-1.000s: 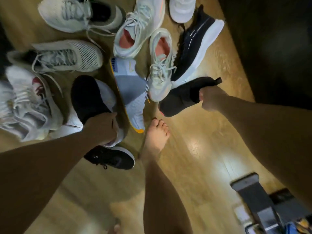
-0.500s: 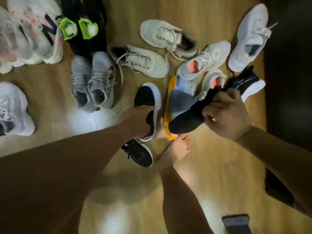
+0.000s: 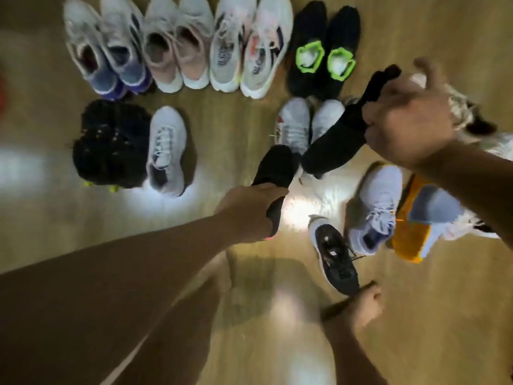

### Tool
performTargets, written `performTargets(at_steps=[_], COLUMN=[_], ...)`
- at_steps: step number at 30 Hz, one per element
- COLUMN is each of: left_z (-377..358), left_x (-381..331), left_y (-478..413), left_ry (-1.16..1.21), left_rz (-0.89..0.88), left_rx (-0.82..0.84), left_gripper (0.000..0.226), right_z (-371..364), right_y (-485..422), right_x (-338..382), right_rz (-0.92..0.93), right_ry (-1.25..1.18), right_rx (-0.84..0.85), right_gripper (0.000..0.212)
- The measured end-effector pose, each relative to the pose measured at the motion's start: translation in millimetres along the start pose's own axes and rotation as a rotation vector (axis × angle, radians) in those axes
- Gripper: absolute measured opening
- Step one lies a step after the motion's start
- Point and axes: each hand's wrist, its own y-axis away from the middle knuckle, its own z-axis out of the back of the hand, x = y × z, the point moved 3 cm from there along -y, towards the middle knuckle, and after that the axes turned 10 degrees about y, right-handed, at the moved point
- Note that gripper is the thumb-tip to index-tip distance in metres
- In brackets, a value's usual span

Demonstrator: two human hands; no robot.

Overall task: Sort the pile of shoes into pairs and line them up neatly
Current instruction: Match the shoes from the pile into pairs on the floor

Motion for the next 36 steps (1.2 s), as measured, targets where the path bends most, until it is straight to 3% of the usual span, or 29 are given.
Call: performTargets(at_steps=[3, 6, 10, 15, 17, 19, 20, 22, 23, 24, 25, 27, 28, 29, 31, 33, 36], left_z=[38.0, 55.4, 66.0, 62.8, 34.9, -31.7, -76.3, -132.9, -118.6, -81.1, -66.5, -48.1, -47.5, -61.8, -88.8, -98.3, -91.0], left_x=[81.4, 137.6, 171.2, 171.9, 178.3, 195.4, 214.5, 232.5, 235.9, 224.2, 204.0, 186.3, 189.3, 196.3, 205.6, 213.0, 205.9], left_y=[37.0, 60.3, 56.5, 15.7, -6.8, -16.3, -10.0, -21.7, -27.9, -42.8, -64.4, -68.0, -64.4, -55.0, -46.0, -48.8, -47.4], left_ry=[-0.006, -0.017, -0.107, -0.106, -0.122, -0.079, 0.008, 0.232, 0.149, -0.079, 0.051, 0.233, 0.279, 0.322, 0.386, 0.391, 0.219], left_rz=[0.071, 0.118, 0.12, 0.053, 0.12, 0.262, 0.415, 0.474, 0.481, 0.409, 0.268, 0.248, 0.267, 0.278, 0.212, 0.236, 0.239], left_rx=[-0.089, -0.111, -0.081, -0.148, -0.124, -0.125, -0.006, 0.175, 0.188, 0.018, 0.074, 0.201, 0.206, 0.214, 0.312, 0.41, 0.455], left_gripper=[0.072, 0.071, 0.071, 0.076, 0.077, 0.063, 0.051, 0.037, 0.04, 0.053, 0.067, 0.08, 0.08, 0.078, 0.061, 0.041, 0.029], right_z=[20.8, 27.9, -9.1, -51.8, -59.9, -70.3, -72.6, -82.2, -84.7, -83.9, -77.2, -62.1, -60.6, -62.1, -81.5, -107.3, -120.8], right_y=[-62.3, -109.2, -133.2, -112.1, -99.6, -81.7, -70.2, -48.2, -37.9, -29.7, -24.0, -10.1, -3.4, 2.2, 21.2, 43.8, 86.3], right_x=[72.6, 126.8, 158.9, 201.4, 223.7, 242.6, 251.7, 267.2, 275.4, 281.5, 287.0, 290.1, 293.7, 299.8, 294.9, 281.7, 250.0], right_rz=[0.058, -0.033, -0.437, -1.037, -1.03, -0.946, -0.948, -0.943, -0.927, -0.882, -0.893, -0.853, -0.843, -0.822, -0.713, -0.654, -0.955], right_ry=[-0.088, -0.117, -0.464, -1.17, -1.308, -1.372, -1.405, -1.362, -1.348, -1.368, -1.463, -1.626, -1.668, -1.684, -1.486, -1.234, -1.199], right_rx=[0.065, 0.28, 0.698, 0.961, 0.982, 0.96, 0.945, 0.94, 0.992, 1.071, 1.213, 1.494, 1.531, 1.504, 1.379, 1.314, 1.215], right_gripper=[0.019, 0.012, 0.028, 0.025, 0.014, 0.016, 0.018, 0.022, 0.03, 0.033, 0.031, 0.024, 0.025, 0.033, 0.046, 0.041, 0.029])
